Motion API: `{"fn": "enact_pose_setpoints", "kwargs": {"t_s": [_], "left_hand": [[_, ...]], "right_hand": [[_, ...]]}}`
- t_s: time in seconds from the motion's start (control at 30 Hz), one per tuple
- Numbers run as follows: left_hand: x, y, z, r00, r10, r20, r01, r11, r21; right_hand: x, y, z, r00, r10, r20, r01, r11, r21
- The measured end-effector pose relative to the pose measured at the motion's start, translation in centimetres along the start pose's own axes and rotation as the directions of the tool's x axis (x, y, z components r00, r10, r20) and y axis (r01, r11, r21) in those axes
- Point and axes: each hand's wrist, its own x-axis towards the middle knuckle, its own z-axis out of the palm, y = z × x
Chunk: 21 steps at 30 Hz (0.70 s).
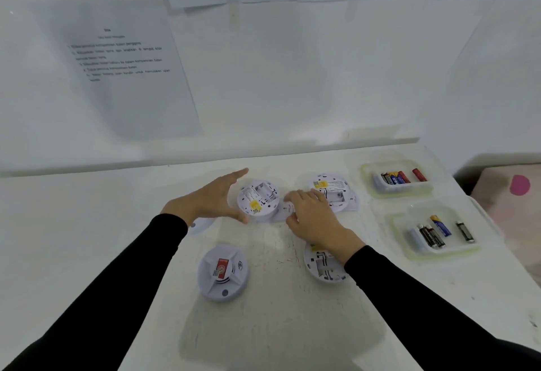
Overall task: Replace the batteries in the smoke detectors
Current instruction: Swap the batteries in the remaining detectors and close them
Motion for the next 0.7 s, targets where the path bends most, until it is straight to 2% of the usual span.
{"fn": "enact_pose_setpoints", "kwargs": {"t_s": [0.07,0.17,0.33,0.47,0.53,0.57,0.63,0.7], "left_hand": [[-0.4,0.3,1.1,0.997,0.003,-0.082,-0.008,0.998,-0.056],[-0.8,0.2,2.9,0.981,0.027,-0.192,-0.038,0.998,-0.052],[-1.4,-0.7,3.6,0.978,0.003,-0.206,-0.037,0.986,-0.162],[-1.7,-0.2,4.1,0.980,0.034,-0.196,-0.061,0.990,-0.131],[-2.3,0.0,3.9,0.970,0.049,-0.238,-0.079,0.990,-0.118],[-2.6,-0.4,3.7,0.952,0.047,-0.302,-0.082,0.991,-0.103],[-3.1,-1.7,3.2,0.863,-0.004,-0.506,-0.011,1.000,-0.026],[-3.7,-3.4,2.8,0.768,-0.121,-0.629,0.188,0.981,0.040]], "right_hand": [[0.2,-0.2,0.1,0.999,-0.030,-0.029,0.032,0.998,0.062],[0.3,-0.8,0.3,0.998,-0.063,-0.011,0.064,0.994,0.084],[-0.2,-1.2,0.9,0.996,-0.062,-0.064,0.069,0.990,0.119],[-0.6,-1.5,1.4,0.994,-0.082,-0.074,0.091,0.989,0.120],[-0.8,-1.5,1.5,0.993,-0.086,-0.075,0.095,0.988,0.125],[-0.8,-1.4,1.5,0.993,-0.088,-0.076,0.098,0.987,0.129],[-0.9,-1.4,1.5,0.991,-0.097,-0.088,0.109,0.983,0.144],[-1.0,-1.2,1.4,0.990,-0.101,-0.099,0.116,0.980,0.159]]}}
